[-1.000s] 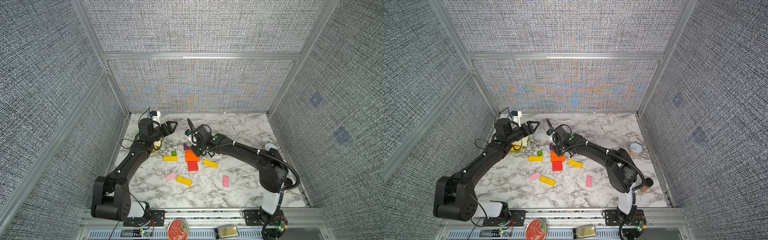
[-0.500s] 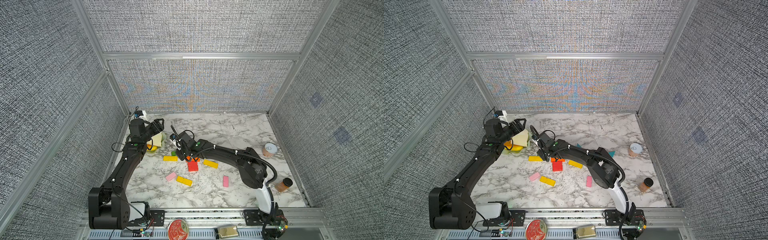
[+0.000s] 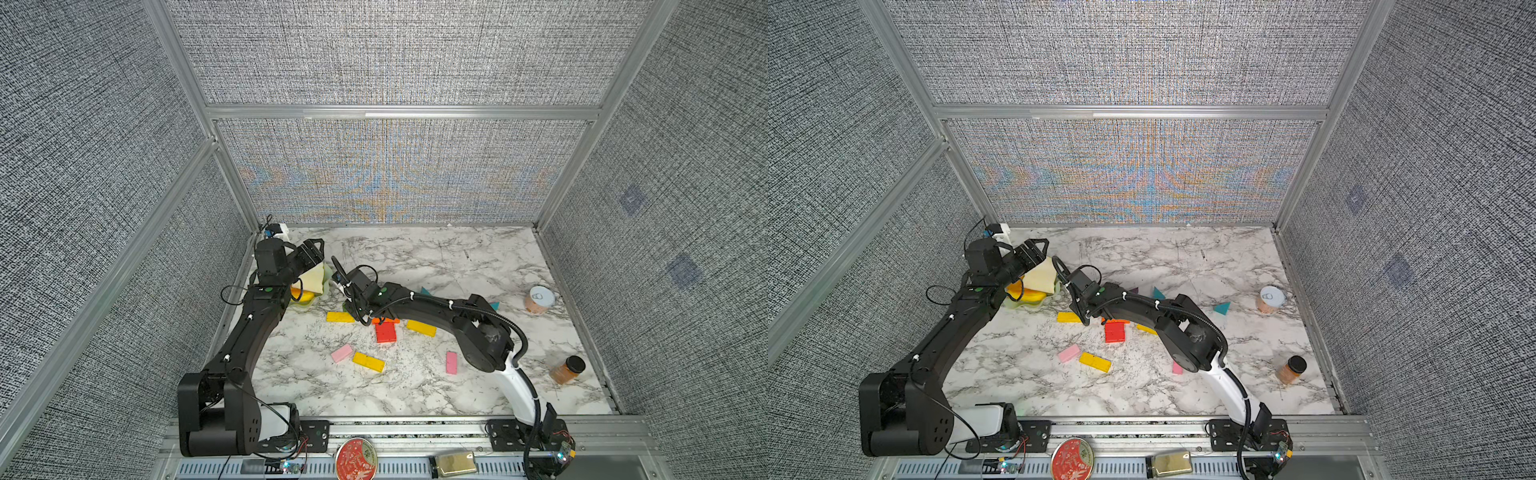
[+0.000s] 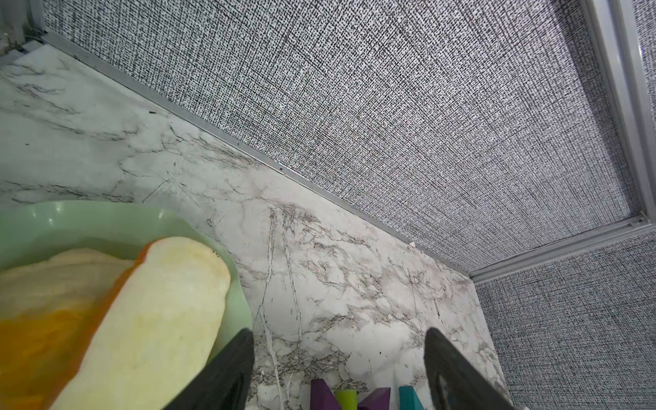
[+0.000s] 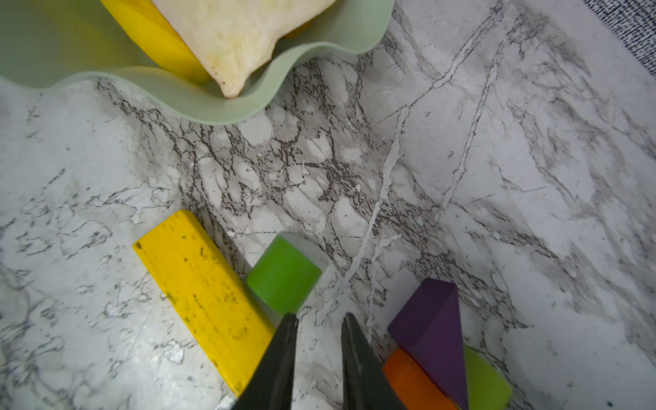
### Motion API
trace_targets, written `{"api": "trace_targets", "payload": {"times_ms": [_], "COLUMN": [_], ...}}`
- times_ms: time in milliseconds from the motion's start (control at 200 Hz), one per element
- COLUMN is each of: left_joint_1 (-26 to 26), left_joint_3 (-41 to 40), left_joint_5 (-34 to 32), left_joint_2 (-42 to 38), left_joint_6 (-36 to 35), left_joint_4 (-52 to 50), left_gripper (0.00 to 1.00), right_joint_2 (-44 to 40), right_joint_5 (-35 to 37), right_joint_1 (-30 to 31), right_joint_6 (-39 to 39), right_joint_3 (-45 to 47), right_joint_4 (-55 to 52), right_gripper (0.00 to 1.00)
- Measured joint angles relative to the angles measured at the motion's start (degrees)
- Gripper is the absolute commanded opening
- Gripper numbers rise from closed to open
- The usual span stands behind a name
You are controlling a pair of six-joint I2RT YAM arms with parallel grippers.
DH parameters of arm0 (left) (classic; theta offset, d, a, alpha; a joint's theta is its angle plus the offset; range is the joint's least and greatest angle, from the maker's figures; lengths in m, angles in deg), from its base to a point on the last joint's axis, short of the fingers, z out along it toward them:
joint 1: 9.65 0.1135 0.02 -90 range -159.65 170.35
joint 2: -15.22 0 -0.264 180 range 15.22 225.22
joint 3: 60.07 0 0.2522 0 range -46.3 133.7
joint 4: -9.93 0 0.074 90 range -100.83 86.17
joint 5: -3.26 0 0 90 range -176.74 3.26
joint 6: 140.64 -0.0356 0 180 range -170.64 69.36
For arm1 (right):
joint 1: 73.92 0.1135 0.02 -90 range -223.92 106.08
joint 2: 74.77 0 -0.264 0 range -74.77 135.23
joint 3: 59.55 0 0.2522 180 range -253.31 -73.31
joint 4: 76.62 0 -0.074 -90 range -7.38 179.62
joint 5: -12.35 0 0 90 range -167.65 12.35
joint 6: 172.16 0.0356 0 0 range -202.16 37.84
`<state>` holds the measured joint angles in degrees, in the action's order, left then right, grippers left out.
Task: Assemble a carrot with building blocks
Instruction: Adjust the building block at the center of the board.
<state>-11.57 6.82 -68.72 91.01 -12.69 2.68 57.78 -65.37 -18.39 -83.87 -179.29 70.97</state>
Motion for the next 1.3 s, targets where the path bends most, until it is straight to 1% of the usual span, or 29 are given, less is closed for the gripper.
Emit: {"api": "trace_targets", "payload": {"times_ms": [135, 385, 450, 705, 880, 1091, 1301], "left_joint_1": [-0.02, 0.2, 0.24, 0.24, 0.24, 0.24, 0.24], "left_joint_3": [-0.22, -0.55, -0.55, -0.55, -0.55, -0.63, -0.66], "left_joint_5": [0.63, 2.1, 2.47, 3.5, 4.5, 4.63, 4.83], "left_joint_2": [0.35, 0.59, 0.72, 1.09, 1.09, 1.07, 1.03], "left_joint_6": [0.61, 1.36, 1.55, 2.19, 2.71, 2.84, 2.99], "left_joint_4": [0.52, 1.68, 1.77, 2.47, 2.6, 2.86, 2.86], "left_gripper": [0.77, 0.77, 0.77, 0.77, 0.77, 0.77, 0.77], "right_joint_2": [2.56, 3.82, 3.96, 4.48, 3.37, 2.6, 1.46], "right_joint_5": [1.05, 1.57, 1.57, 1.6, 1.53, 0.81, -0.61], "right_joint_1": [0.0, 0.68, 1.25, 2.99, 3.69, 4.24, 6.05], "right_joint_6": [-1.33, -2.97, -3.45, -4.48, -4.57, -3.96, -2.25], "right_joint_3": [-2.45, -2.75, -2.69, -3.23, -3.13, -2.1, -0.33], "right_joint_4": [-0.07, -0.09, -0.15, -1.01, -1.99, -2.01, -2.16], "right_gripper": [0.28, 0.38, 0.39, 0.41, 0.42, 0.42, 0.42]}}
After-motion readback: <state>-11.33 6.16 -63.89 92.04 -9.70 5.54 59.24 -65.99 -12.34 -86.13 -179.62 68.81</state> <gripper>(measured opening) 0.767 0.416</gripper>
